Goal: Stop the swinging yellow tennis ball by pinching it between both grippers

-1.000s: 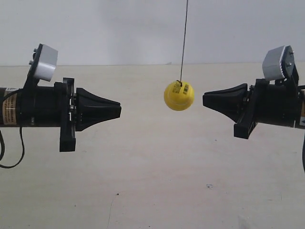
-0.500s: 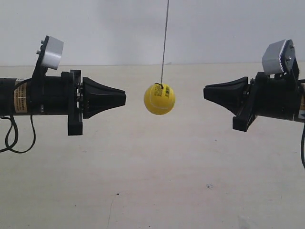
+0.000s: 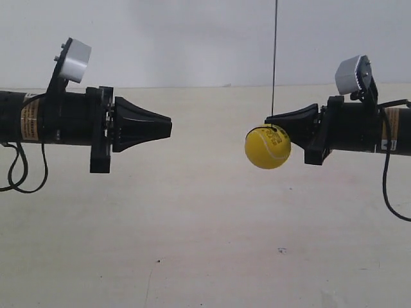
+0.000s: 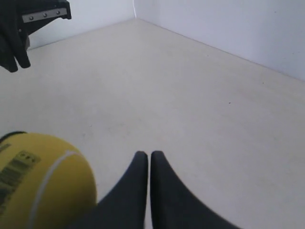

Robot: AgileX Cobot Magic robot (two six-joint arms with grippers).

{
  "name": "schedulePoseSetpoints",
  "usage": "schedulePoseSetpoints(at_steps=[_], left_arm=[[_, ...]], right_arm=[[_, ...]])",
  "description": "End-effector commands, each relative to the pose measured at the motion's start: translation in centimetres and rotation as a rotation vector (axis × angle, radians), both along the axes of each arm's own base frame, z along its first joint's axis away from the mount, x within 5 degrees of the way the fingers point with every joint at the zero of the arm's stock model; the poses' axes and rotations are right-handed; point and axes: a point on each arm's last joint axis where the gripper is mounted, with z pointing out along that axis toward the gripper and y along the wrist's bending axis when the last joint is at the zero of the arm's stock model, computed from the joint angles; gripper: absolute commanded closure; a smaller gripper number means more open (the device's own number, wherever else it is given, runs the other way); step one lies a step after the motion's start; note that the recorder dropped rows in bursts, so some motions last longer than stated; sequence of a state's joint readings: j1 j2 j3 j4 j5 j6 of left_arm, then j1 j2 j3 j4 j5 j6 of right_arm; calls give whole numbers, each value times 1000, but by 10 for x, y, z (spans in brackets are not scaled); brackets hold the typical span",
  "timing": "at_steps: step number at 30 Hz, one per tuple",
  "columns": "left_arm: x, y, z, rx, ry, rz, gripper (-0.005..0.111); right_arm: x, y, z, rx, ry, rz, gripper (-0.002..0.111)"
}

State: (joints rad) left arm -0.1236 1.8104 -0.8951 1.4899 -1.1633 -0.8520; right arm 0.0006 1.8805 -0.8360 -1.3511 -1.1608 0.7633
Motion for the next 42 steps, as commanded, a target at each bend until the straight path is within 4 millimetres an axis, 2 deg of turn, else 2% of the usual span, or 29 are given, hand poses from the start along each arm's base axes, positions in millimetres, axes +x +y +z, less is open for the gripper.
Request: schedulePoseSetpoints(at_steps=[1, 4, 8, 10, 20, 32, 42], left_arm=[[-3, -2, -1, 17, 18, -42, 102], [-2, -9, -2, 9, 23, -72, 102], [2, -28, -17, 35, 50, -132, 102], [5, -30, -20, 34, 55, -134, 102], [11, -31, -16, -9, 12, -99, 102], [13, -32, -23, -13, 31, -88, 102], [14, -32, -23, -11, 14, -88, 102]], right_arm=[[-1, 1, 2, 6, 13, 43, 108], [-3, 2, 0, -6, 26, 63, 108], [-4, 2, 0, -9, 34, 69, 108], [-5, 3, 0, 1, 45, 82, 108], [-5, 3, 2, 21, 32, 89, 108], [-10, 41, 1, -34, -3, 155, 108], [-8, 44, 1, -60, -4, 146, 108]])
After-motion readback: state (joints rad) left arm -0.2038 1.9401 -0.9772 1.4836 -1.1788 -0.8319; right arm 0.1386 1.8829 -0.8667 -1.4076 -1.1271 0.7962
